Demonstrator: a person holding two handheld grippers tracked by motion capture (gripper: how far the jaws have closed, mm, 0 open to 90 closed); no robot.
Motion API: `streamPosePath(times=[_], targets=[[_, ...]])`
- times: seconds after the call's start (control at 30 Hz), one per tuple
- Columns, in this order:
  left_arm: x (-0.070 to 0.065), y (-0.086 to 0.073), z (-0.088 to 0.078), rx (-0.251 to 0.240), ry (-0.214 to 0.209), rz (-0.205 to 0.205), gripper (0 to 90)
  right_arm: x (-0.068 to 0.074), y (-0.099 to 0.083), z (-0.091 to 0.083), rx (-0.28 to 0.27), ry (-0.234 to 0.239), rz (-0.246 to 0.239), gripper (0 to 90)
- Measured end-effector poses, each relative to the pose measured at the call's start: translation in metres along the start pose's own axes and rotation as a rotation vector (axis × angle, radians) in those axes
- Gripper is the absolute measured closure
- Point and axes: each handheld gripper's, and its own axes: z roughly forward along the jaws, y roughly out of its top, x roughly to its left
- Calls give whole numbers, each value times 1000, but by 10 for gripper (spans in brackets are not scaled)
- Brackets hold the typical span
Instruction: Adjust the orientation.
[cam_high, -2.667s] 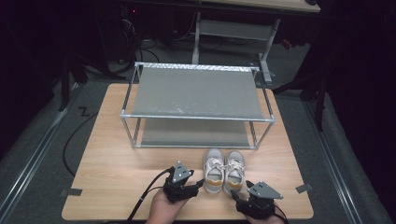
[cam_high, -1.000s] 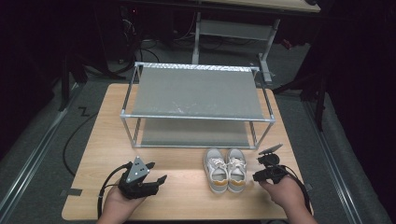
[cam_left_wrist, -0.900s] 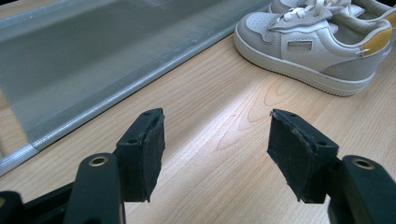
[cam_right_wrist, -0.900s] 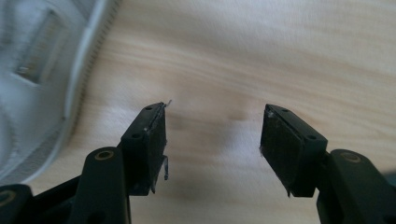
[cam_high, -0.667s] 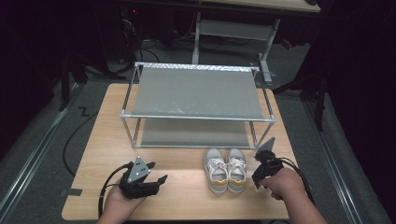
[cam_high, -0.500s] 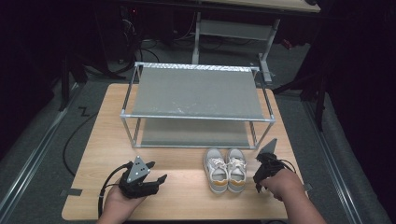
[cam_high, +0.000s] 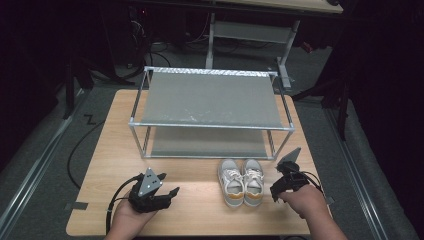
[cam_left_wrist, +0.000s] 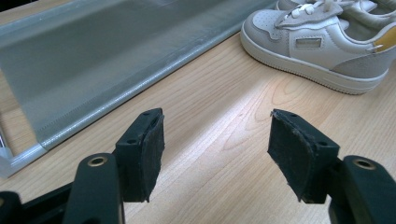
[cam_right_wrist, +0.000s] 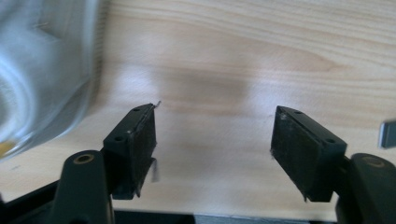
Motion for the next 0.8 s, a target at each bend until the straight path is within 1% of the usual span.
streamPosePath(times=[0.03, 0.1, 0.13, 0.17, 0.2, 0.23, 0.27, 0.3, 0.33, 0.37, 0.43, 0.47, 0.5, 0.63, 0.67, 0.7, 0.8], targets=[[0, 0, 0, 1, -1, -1, 361, 4, -3, -6, -15, 3, -10, 259], [1, 0, 1, 7, -1, 0, 361, 11, -6, -16, -28, 8, -12, 222], [1, 0, 2, 8, -1, -3, 361, 22, -8, -33, -56, 8, -13, 250], [1, 0, 2, 8, -1, -3, 361, 27, -8, -38, -62, 11, -15, 260], [1, 0, 2, 7, -1, -4, 361, 27, -8, -38, -62, 11, -15, 260], [1, 0, 3, 4, -1, -6, 360, 33, -8, -45, -72, 7, -15, 306], [1, 0, 3, 2, -2, -5, 361, 49, -6, -57, -90, -4, -32, 345], [1, 0, 3, 2, -2, -5, 360, 49, -6, -57, -90, -4, -32, 345], [1, 0, 3, 3, -4, -2, 360, 54, -5, -60, -87, -2, -39, 348], [0, 0, 3, 4, -4, 0, 360, 63, -3, -63, -86, 1, -54, 353], [0, 0, 4, 6, -5, 0, 361, 76, 1, -65, -83, 12, -63, 371], [1, 0, 4, 6, -5, -1, 360, 86, 4, -66, -77, 13, -77, 378], [1, 0, 4, 6, -5, -1, 361, 86, 4, -66, -77, 13, -77, 378], [2, -1, 3, 5, -3, -1, 361, 105, 11, -66, -72, 1, -105, 386], [2, -1, 2, 5, -3, -2, 361, 105, 11, -66, -72, 1, -105, 386], [3, -2, 2, 2, -2, -5, 360, 108, 12, -65, -66, 2, -114, 385], [3, -2, 2, 3, -2, -7, 361, 108, 13, -65, -67, 5, -114, 389]])
